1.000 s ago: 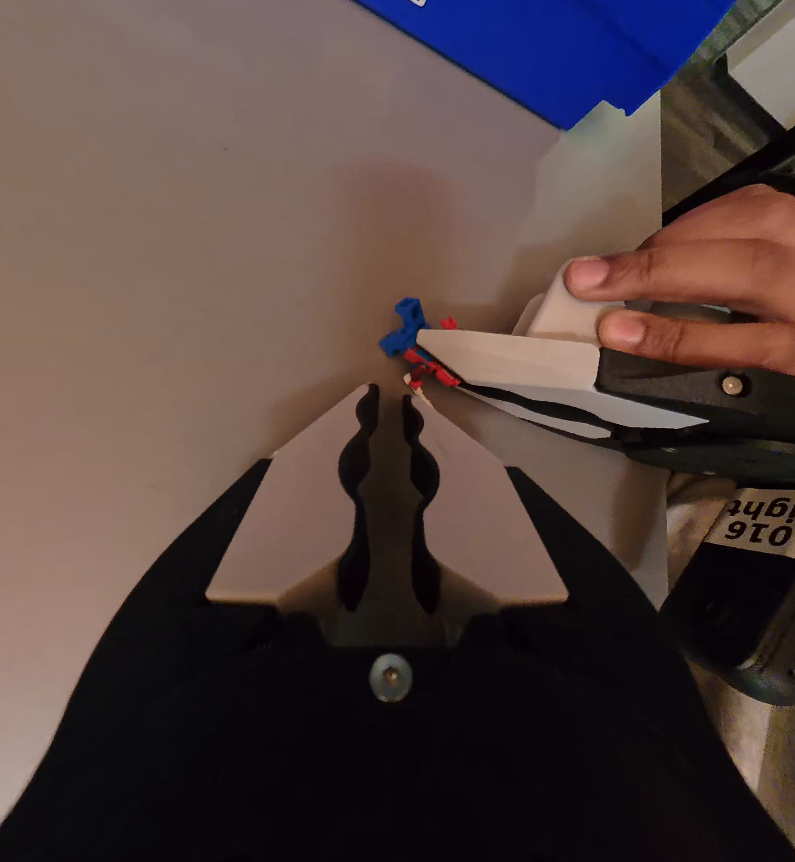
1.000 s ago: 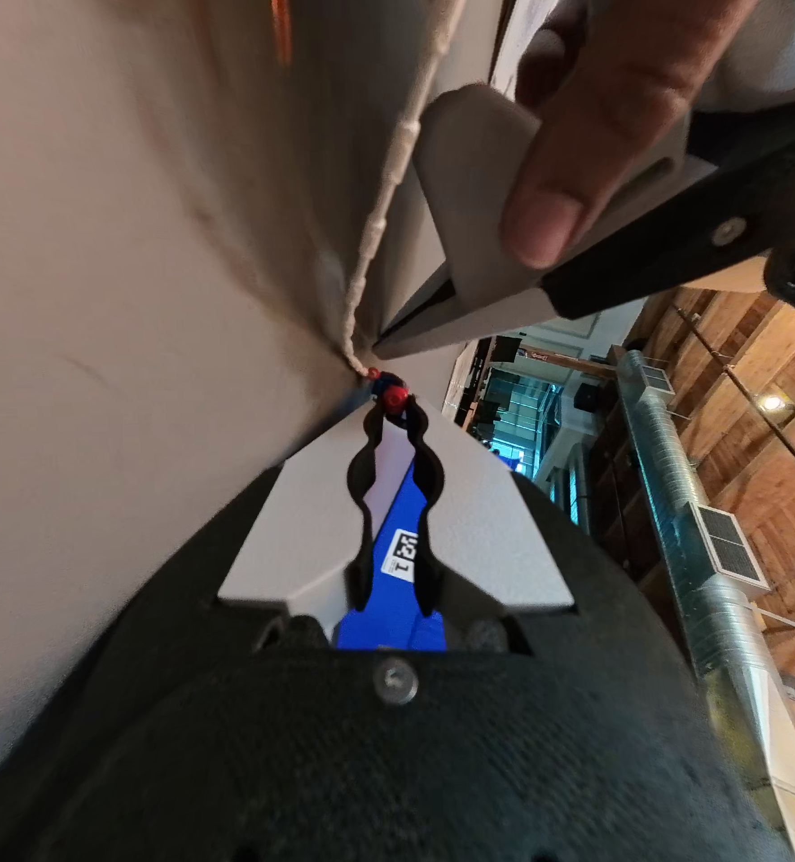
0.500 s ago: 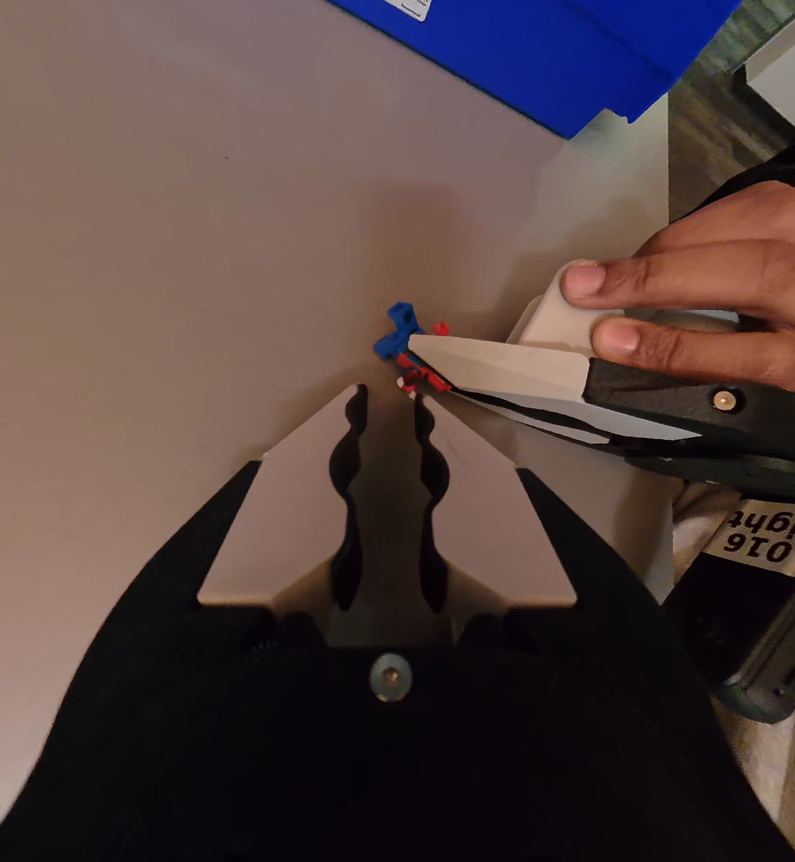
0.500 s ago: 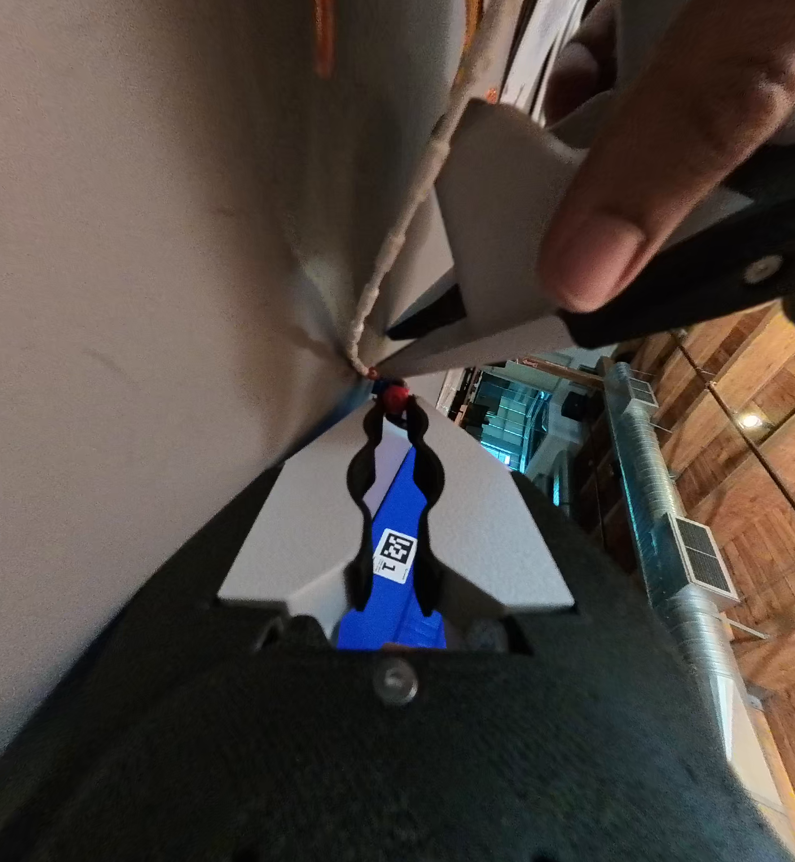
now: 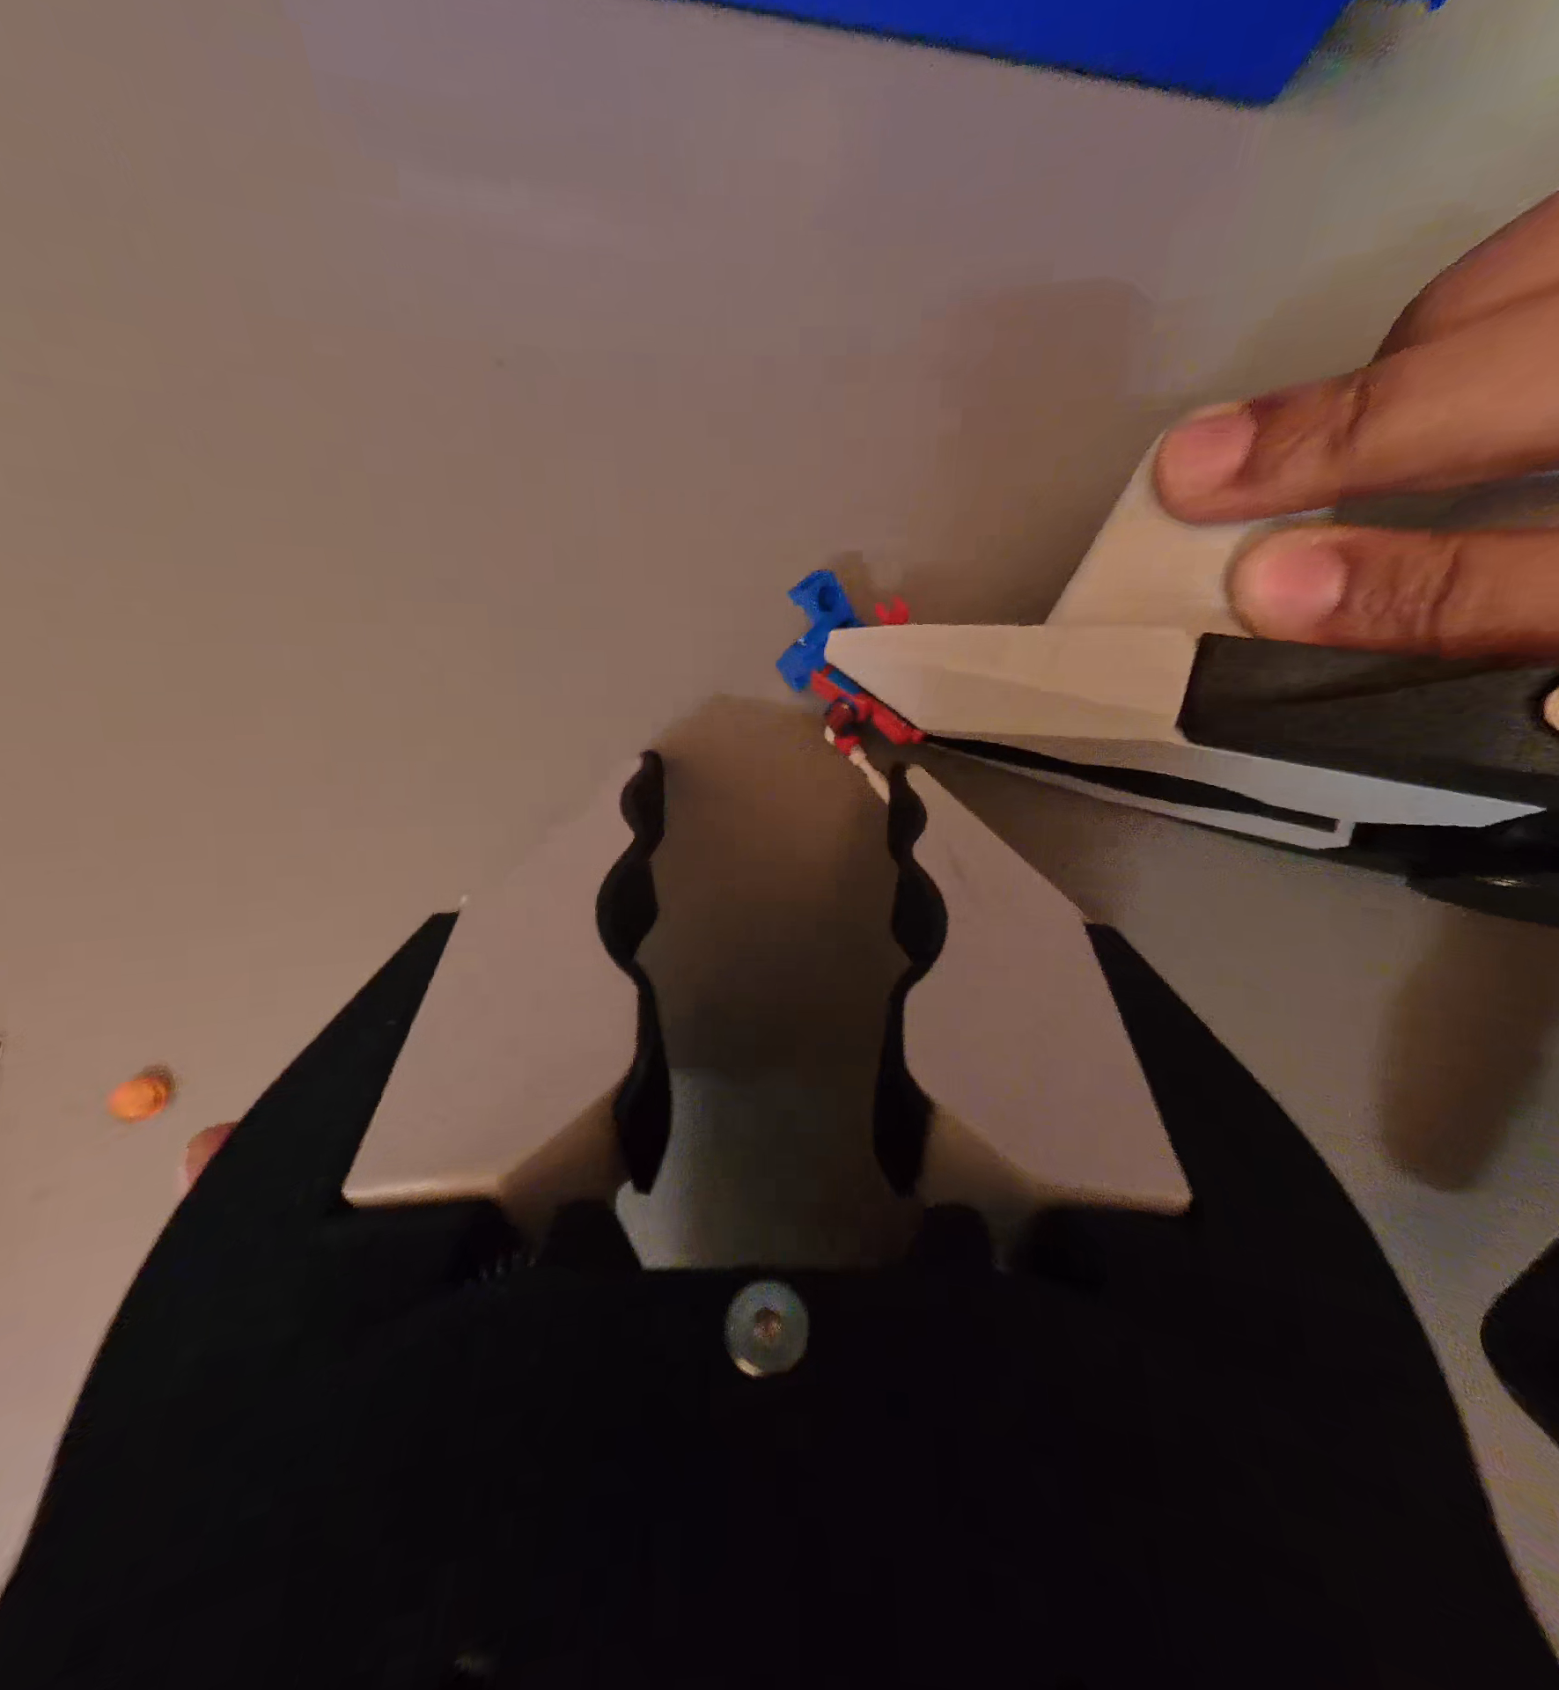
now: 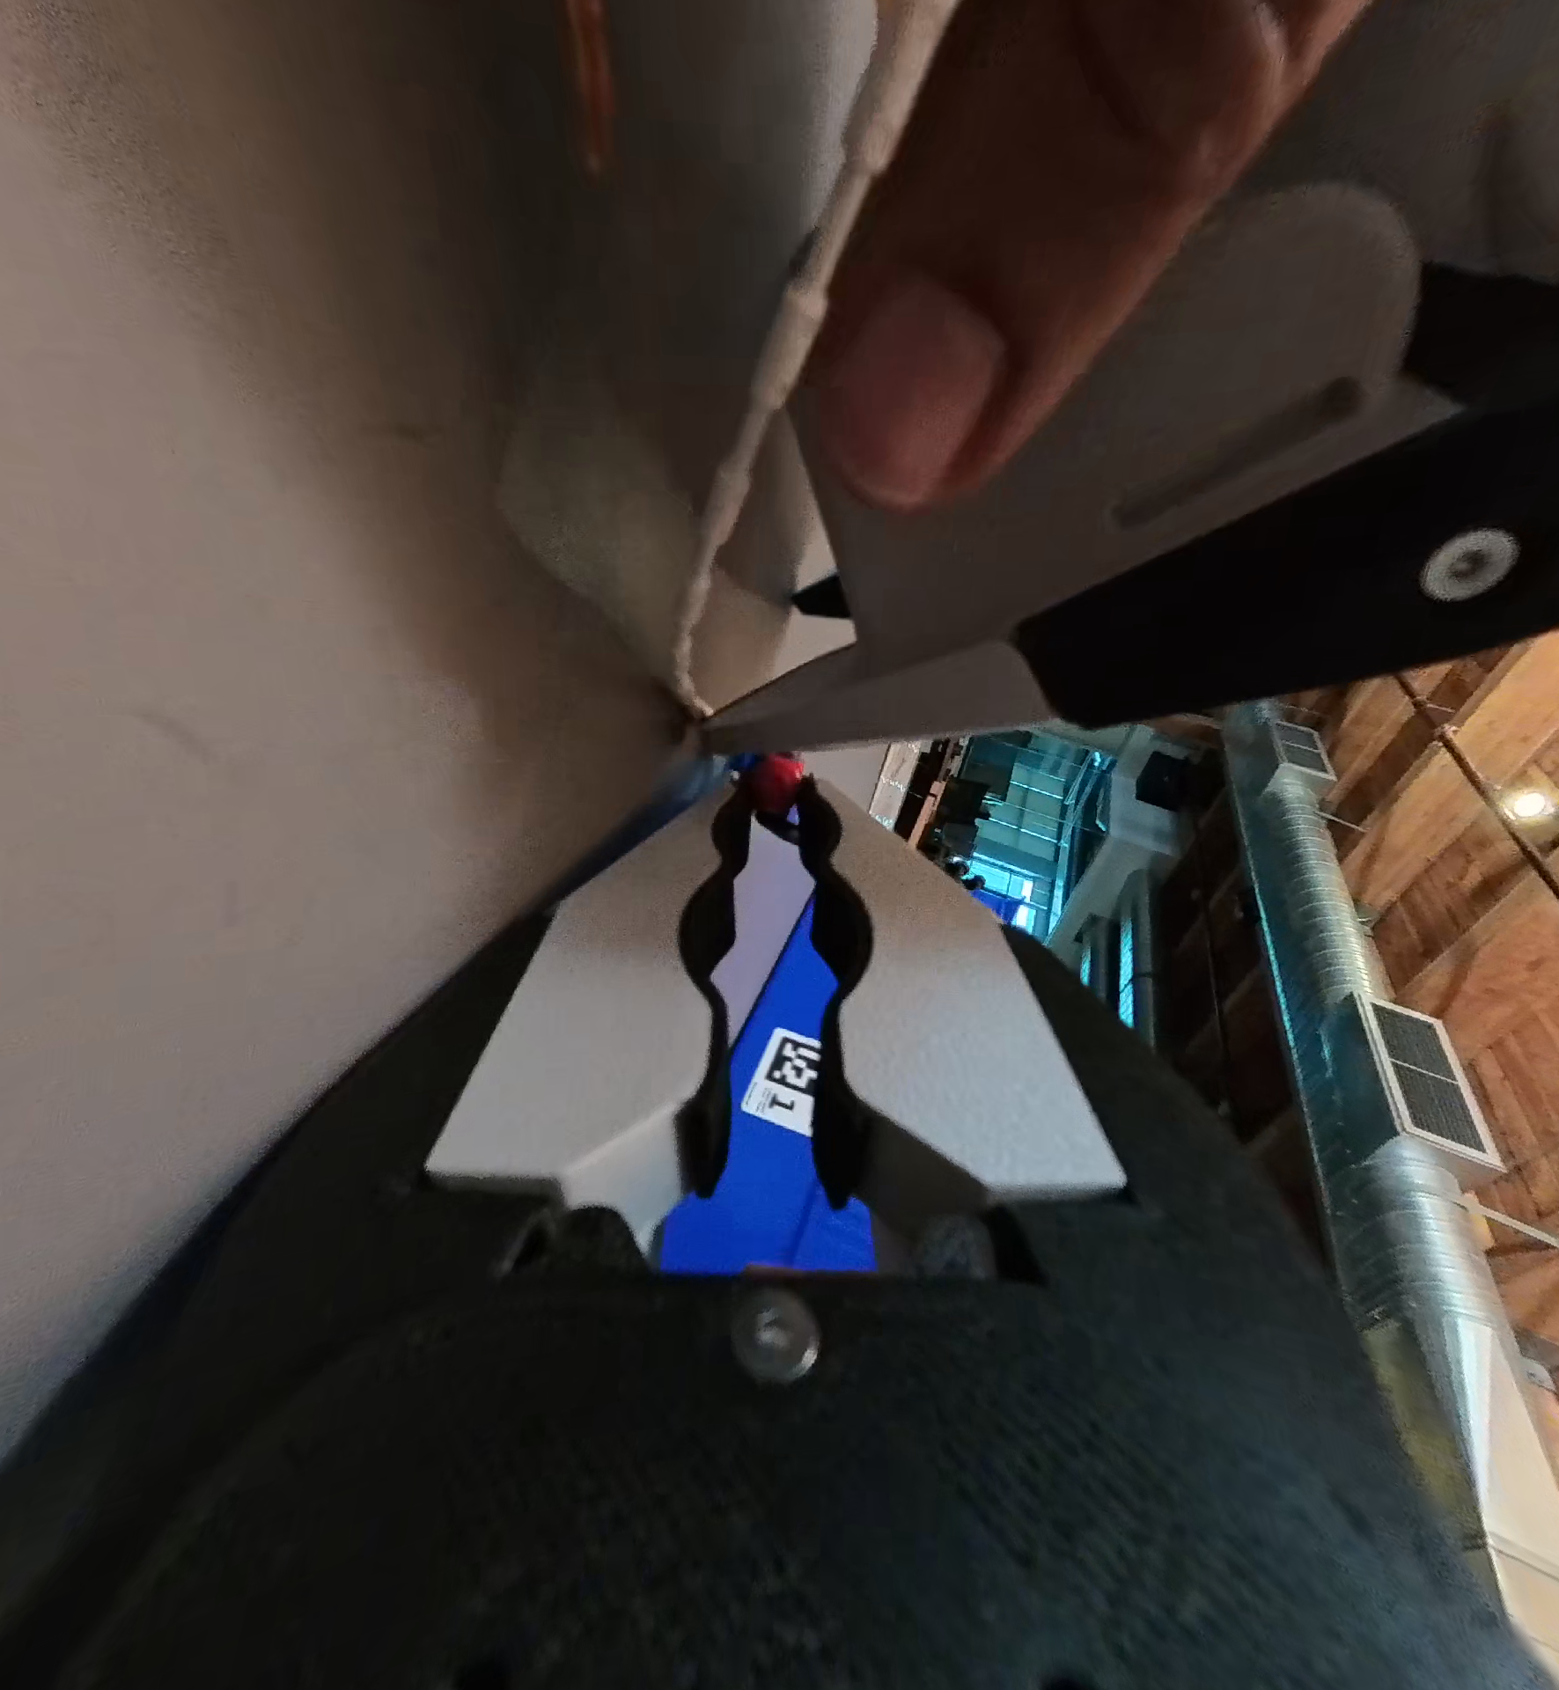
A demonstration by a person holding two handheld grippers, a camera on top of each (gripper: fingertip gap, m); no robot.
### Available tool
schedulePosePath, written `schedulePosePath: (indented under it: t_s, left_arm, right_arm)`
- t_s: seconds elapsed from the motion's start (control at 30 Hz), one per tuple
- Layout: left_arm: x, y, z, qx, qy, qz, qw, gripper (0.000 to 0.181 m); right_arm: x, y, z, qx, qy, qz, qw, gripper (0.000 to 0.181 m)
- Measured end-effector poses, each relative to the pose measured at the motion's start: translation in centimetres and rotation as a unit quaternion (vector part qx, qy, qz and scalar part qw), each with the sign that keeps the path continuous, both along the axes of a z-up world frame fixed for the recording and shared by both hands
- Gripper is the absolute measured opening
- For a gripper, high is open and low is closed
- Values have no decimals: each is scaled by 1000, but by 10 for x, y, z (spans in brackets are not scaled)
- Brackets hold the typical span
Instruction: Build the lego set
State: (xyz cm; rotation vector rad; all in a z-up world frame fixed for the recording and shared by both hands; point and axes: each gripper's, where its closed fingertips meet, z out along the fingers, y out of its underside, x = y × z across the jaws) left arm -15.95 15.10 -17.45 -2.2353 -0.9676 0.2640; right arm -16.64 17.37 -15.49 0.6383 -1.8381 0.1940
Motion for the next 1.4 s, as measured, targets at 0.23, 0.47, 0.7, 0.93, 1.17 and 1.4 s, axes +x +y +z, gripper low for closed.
schedulePosePath:
  t_s: [0.23,0.47,0.7,0.93,1.17,1.4]
  left_arm:
    - [1,-1,1,21,-13,-10,1000,44]
    - [-2,-3,0,17,-2,-14,1000,38]
    - [-4,-6,2,52,-17,-9,998,31]
    - [11,5,11,134,-97,-10,986,55]
    - [7,-1,2,20,-24,7,999,53]
    - [5,-5,1,0,-13,8,1000,55]
  right_arm:
    - [0,-1,0,10,3,2,1000,9]
    - [1,-3,1,37,33,21,999,8]
    - [3,-5,2,75,62,64,993,8]
    - [4,-6,3,89,75,86,989,8]
    - [3,-6,3,92,77,87,989,8]
    - [3,-2,3,89,67,79,991,9]
